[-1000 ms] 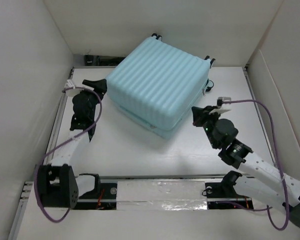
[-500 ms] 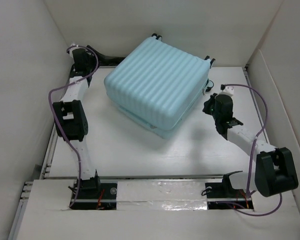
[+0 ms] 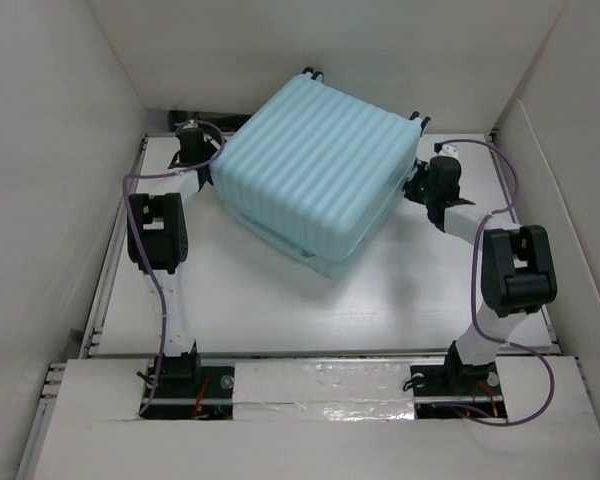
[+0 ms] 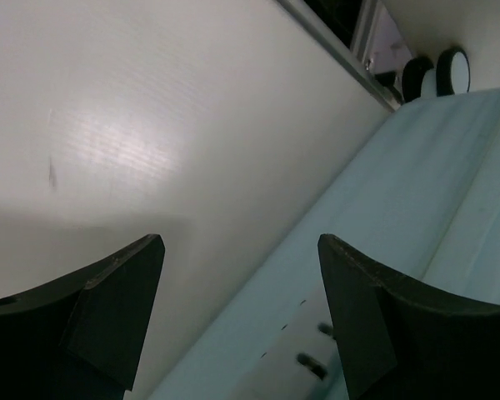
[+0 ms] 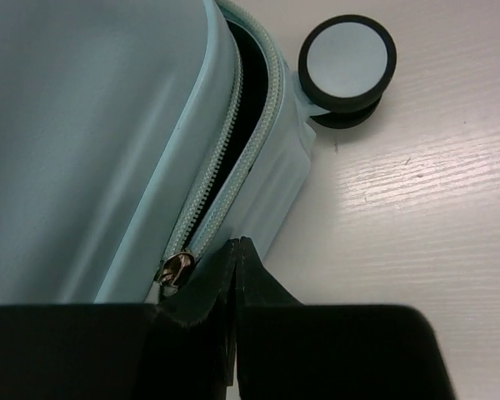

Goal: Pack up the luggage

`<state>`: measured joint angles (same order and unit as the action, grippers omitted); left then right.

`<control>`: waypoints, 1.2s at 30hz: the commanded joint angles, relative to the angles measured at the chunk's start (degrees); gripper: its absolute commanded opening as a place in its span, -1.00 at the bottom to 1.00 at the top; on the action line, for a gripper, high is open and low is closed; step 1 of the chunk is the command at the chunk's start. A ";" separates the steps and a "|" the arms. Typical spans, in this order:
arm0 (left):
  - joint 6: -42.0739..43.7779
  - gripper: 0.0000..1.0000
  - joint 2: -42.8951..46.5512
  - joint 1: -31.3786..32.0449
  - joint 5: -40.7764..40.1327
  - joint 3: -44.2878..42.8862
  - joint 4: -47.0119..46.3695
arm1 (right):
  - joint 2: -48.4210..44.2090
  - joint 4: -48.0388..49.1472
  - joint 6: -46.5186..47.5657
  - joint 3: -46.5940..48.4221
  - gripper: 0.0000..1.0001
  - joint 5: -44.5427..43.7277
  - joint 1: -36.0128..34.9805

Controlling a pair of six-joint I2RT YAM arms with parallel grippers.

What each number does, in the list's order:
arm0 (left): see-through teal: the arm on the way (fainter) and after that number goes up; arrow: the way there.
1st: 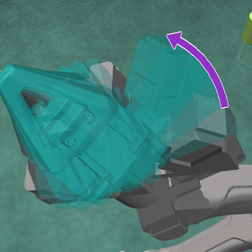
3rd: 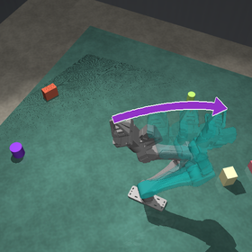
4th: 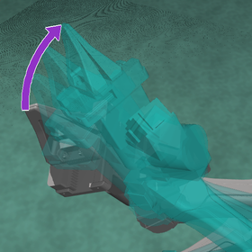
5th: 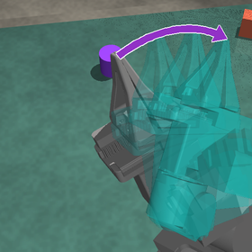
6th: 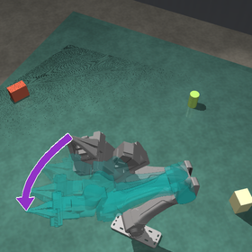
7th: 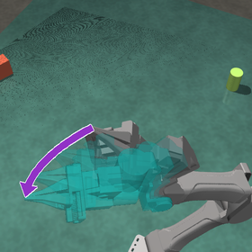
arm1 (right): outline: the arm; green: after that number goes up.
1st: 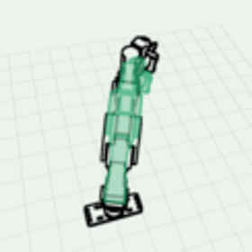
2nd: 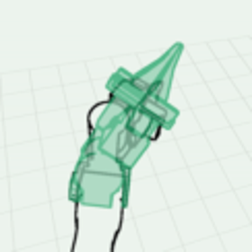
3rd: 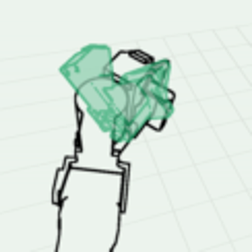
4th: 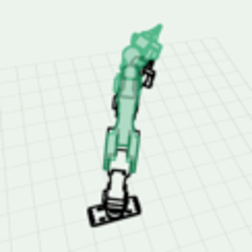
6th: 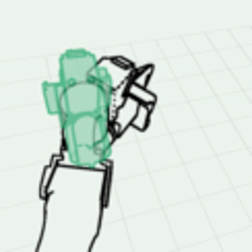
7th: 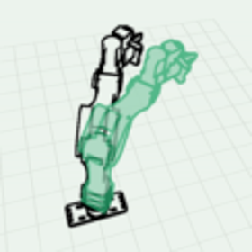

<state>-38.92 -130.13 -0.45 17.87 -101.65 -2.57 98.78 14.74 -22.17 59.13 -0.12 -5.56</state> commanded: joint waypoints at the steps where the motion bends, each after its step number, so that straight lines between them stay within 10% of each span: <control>1: -4.56 0.44 14.17 2.65 -0.46 14.60 -14.45 | 1.41 0.72 2.83 4.76 -1.00 7.58 -0.93; 8: -9.42 0.41 35.77 9.23 -6.78 46.50 -34.67 | 0.88 -4.26 7.40 8.36 -1.00 12.52 -8.22; 18: -9.59 0.38 63.75 18.02 -16.11 77.09 -36.72 | 9.23 -14.57 11.36 26.11 -0.99 18.05 -13.86; 22: -10.13 0.39 73.42 20.66 -17.34 81.52 -33.22 | 11.52 -17.55 11.01 30.16 -0.88 19.28 -14.39; 28: -10.83 0.50 87.83 20.66 -20.33 83.28 -27.94 | 11.96 -19.31 10.05 33.07 -0.19 22.27 -11.93; 36: -7.67 0.51 95.66 20.66 -28.64 78.36 -17.57 | -7.94 -11.50 6.80 16.74 0.37 22.71 -2.71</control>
<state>-46.87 -37.56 17.80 -13.82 -18.20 -18.06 104.99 -4.27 -9.80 78.81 10.74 -7.14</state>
